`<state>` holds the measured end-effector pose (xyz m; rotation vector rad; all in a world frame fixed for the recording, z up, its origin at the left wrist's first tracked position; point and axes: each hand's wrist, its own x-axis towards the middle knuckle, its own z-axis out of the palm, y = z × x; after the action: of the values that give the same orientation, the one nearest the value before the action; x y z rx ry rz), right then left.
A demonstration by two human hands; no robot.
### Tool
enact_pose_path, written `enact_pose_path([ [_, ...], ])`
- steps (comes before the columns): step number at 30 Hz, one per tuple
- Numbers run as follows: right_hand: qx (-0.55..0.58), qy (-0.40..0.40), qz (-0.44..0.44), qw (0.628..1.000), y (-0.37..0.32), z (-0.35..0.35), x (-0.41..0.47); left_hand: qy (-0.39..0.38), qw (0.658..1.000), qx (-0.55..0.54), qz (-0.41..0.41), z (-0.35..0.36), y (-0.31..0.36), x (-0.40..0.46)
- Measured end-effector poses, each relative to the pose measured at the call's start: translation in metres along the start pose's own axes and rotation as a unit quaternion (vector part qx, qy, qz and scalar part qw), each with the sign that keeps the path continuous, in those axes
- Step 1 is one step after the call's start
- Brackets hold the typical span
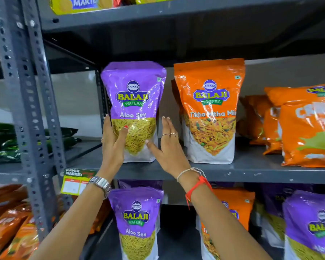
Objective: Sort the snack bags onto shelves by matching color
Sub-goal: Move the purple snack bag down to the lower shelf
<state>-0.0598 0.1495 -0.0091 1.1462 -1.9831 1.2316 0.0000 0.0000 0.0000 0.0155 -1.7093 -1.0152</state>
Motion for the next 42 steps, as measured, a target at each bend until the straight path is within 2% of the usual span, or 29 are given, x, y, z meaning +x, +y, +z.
enact_pose_path([
  [3,0.040,-0.030,0.045,0.998,0.004,0.020,0.015,-0.054,0.998,-0.043,0.009,-0.002,-0.011,0.009],
  [5,0.072,-0.037,0.070,0.994,0.003,0.032,0.020,-0.079,0.990,-0.109,-0.047,-0.002,-0.017,0.014],
  [7,0.100,-0.031,0.085,0.991,0.004,0.039,0.024,-0.088,0.985,-0.131,-0.075,-0.002,-0.022,0.019],
  [11,0.127,-0.022,0.090,0.988,0.007,0.041,0.028,-0.106,0.980,-0.125,-0.114,-0.004,-0.022,0.020],
  [19,0.185,-0.033,0.058,0.980,-0.011,0.012,0.006,-0.109,0.982,-0.125,-0.085,-0.024,0.015,-0.005],
  [26,0.218,-0.040,0.032,0.975,-0.047,-0.014,-0.045,-0.048,0.990,-0.112,-0.074,-0.059,0.047,-0.061],
  [30,0.241,-0.062,0.050,0.967,-0.048,-0.017,-0.078,-0.043,0.987,-0.119,-0.103,-0.072,0.057,-0.098],
  [35,0.264,-0.107,0.099,0.954,-0.022,-0.006,-0.134,-0.053,0.981,-0.092,-0.161,-0.075,0.040,-0.155],
  [42,0.272,-0.180,0.207,0.922,0.046,0.018,-0.233,-0.039,0.967,0.019,-0.251,-0.045,-0.021,-0.259],
])
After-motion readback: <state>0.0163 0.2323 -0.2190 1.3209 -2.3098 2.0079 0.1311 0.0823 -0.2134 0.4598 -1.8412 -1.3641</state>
